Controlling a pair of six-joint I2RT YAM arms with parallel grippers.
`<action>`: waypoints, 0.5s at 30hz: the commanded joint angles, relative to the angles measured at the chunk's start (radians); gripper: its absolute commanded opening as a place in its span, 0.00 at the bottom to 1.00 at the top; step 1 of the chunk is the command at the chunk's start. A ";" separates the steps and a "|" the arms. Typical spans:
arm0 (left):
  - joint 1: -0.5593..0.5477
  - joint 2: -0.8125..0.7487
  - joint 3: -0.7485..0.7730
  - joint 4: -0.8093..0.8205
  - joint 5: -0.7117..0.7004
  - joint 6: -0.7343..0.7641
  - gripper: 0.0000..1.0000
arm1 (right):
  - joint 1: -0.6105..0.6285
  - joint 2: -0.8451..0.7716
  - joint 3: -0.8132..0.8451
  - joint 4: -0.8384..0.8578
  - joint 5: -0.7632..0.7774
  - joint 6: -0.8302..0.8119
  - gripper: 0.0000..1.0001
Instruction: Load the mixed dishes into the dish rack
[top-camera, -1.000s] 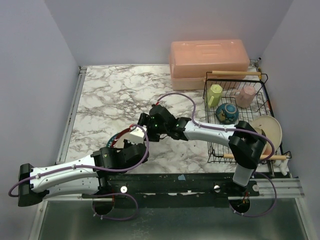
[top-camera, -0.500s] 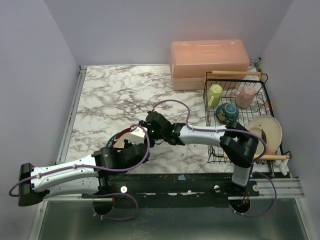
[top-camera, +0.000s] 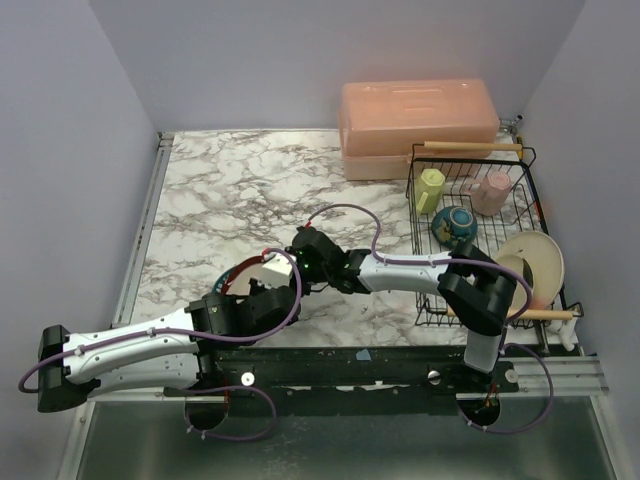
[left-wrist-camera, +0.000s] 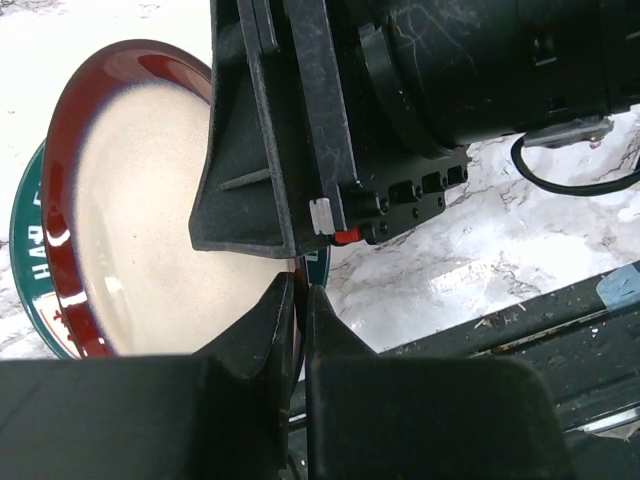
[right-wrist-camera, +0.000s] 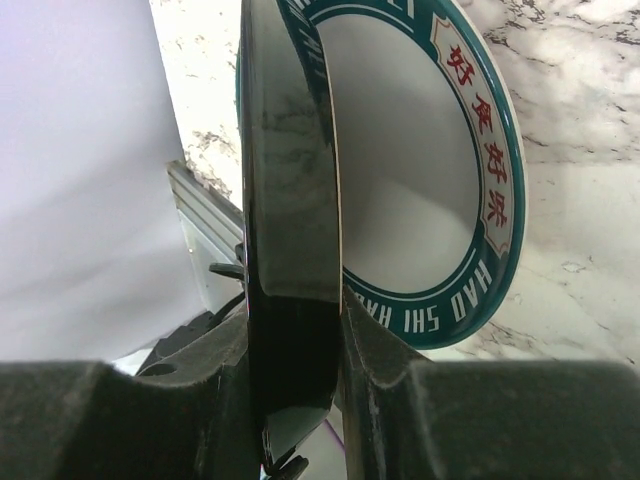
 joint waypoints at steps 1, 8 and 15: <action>-0.003 -0.006 0.060 0.005 0.012 0.003 0.07 | 0.007 0.000 -0.010 0.038 0.019 0.002 0.17; -0.003 -0.045 0.105 -0.014 0.026 -0.007 0.24 | 0.008 -0.040 -0.036 0.038 0.053 -0.005 0.02; -0.002 -0.124 0.185 -0.049 0.017 0.005 0.33 | 0.008 -0.101 -0.031 0.045 0.078 -0.064 0.00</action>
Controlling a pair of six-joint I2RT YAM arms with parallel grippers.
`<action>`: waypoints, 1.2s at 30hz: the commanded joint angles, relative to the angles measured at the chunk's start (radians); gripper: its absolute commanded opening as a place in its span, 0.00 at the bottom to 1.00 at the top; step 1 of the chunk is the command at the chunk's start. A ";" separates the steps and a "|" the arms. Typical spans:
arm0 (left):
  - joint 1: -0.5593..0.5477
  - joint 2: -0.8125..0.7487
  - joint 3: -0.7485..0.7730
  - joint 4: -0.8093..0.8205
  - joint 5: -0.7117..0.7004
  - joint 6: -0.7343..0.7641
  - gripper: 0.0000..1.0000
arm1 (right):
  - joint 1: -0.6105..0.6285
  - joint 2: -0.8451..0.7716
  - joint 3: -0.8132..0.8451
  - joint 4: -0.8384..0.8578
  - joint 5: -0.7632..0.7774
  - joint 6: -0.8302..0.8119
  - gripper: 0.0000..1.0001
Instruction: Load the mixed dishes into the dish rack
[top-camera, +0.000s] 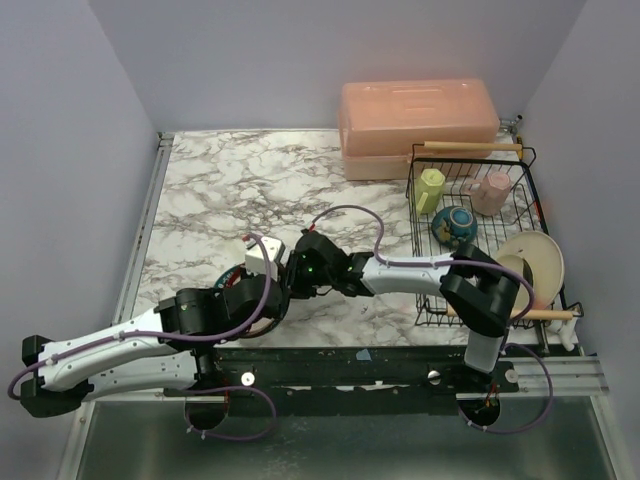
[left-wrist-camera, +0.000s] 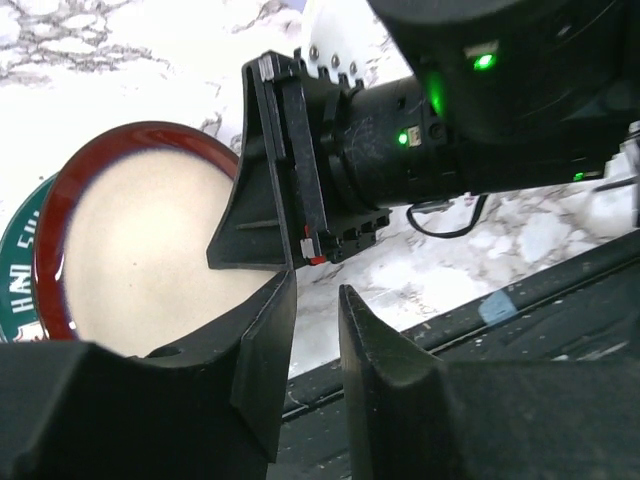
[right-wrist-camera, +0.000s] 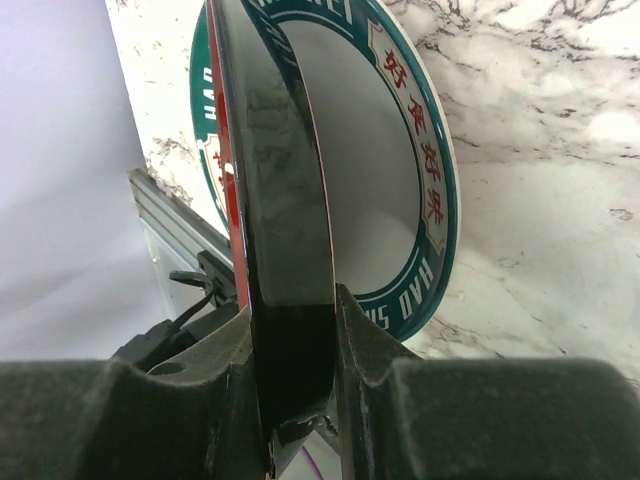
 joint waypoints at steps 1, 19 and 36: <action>-0.003 -0.065 0.074 -0.043 -0.005 0.008 0.33 | 0.004 -0.104 0.013 0.052 0.043 -0.045 0.00; -0.001 -0.325 0.127 -0.106 -0.082 -0.019 0.45 | -0.237 -0.590 -0.138 0.153 0.047 -0.173 0.00; 0.010 -0.069 0.200 0.101 -0.031 0.272 0.53 | -0.334 -1.077 0.123 -0.707 0.793 -0.624 0.00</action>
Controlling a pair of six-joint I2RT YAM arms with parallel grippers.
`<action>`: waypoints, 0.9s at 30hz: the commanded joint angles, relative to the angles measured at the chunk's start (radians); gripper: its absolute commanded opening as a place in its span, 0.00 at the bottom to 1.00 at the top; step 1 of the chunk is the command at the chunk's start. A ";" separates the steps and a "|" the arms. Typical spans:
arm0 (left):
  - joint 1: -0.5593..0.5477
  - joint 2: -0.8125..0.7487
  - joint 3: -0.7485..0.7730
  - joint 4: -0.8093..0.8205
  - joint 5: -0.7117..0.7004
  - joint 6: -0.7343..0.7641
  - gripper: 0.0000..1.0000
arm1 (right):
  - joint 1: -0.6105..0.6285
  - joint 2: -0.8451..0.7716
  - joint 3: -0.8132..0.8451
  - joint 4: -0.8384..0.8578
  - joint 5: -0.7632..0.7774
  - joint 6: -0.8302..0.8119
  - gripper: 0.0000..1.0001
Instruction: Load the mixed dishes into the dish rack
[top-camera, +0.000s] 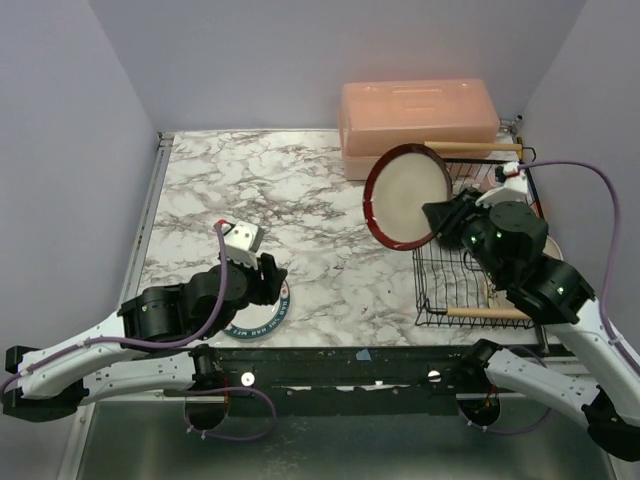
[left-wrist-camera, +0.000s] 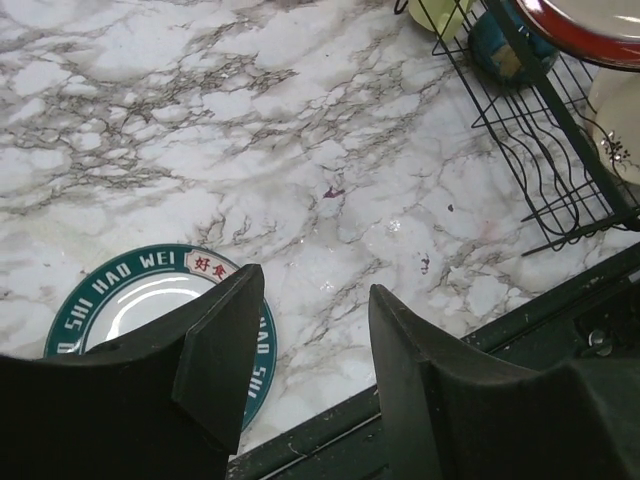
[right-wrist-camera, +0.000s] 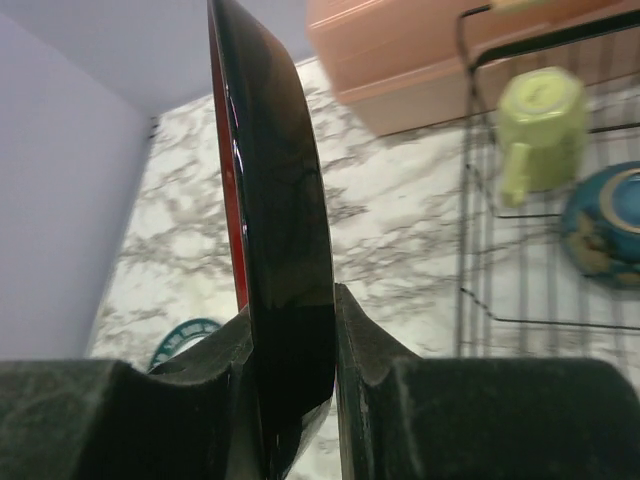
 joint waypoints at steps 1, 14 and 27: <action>0.011 0.063 0.047 0.092 0.024 0.138 0.53 | 0.002 -0.072 0.102 -0.130 0.272 -0.079 0.00; 0.051 0.101 0.039 0.166 0.083 0.190 0.53 | 0.002 0.000 0.264 -0.564 0.560 -0.061 0.00; 0.080 0.122 0.030 0.170 0.119 0.176 0.53 | 0.002 0.082 0.118 -0.645 0.427 -0.018 0.00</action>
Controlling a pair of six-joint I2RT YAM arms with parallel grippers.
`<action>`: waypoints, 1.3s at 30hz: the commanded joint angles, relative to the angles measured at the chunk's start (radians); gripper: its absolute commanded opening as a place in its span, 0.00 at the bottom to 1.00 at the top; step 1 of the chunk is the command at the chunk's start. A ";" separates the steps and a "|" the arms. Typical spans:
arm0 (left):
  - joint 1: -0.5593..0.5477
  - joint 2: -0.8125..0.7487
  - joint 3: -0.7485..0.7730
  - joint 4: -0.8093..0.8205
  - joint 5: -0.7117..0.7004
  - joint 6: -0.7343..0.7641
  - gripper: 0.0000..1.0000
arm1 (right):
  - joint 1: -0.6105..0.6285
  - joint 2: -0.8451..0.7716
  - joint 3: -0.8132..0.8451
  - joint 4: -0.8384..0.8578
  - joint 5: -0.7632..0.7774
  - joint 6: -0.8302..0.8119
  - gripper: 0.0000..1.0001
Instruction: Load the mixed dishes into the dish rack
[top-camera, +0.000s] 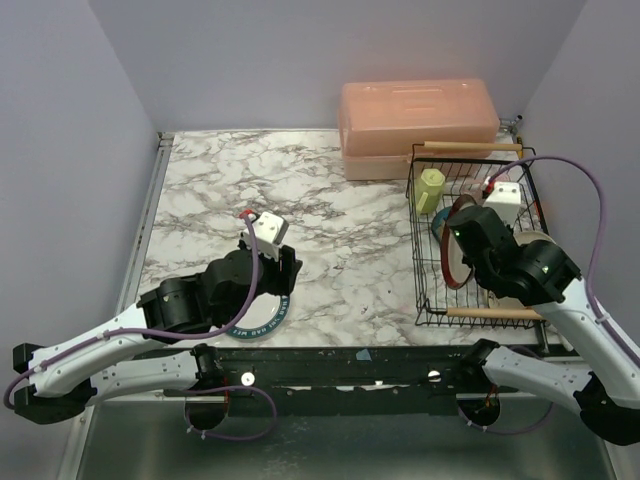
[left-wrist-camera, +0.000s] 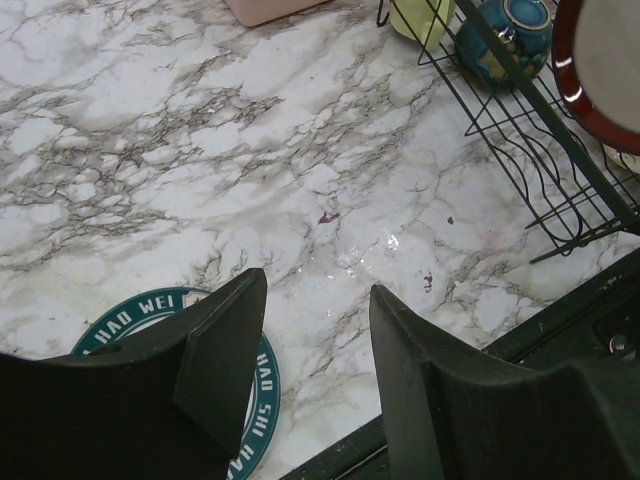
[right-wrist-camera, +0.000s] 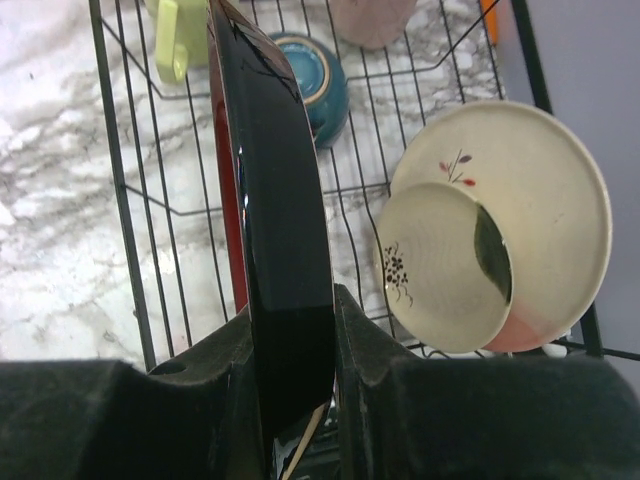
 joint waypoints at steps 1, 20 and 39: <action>0.014 -0.003 -0.004 0.023 0.035 -0.002 0.53 | 0.002 -0.024 -0.011 0.047 -0.010 0.028 0.00; 0.044 -0.035 -0.044 0.009 0.049 -0.025 0.53 | 0.001 0.129 -0.069 0.076 -0.095 0.079 0.00; 0.061 -0.063 -0.070 0.017 0.069 -0.045 0.53 | 0.002 0.180 -0.050 0.030 -0.081 0.118 0.00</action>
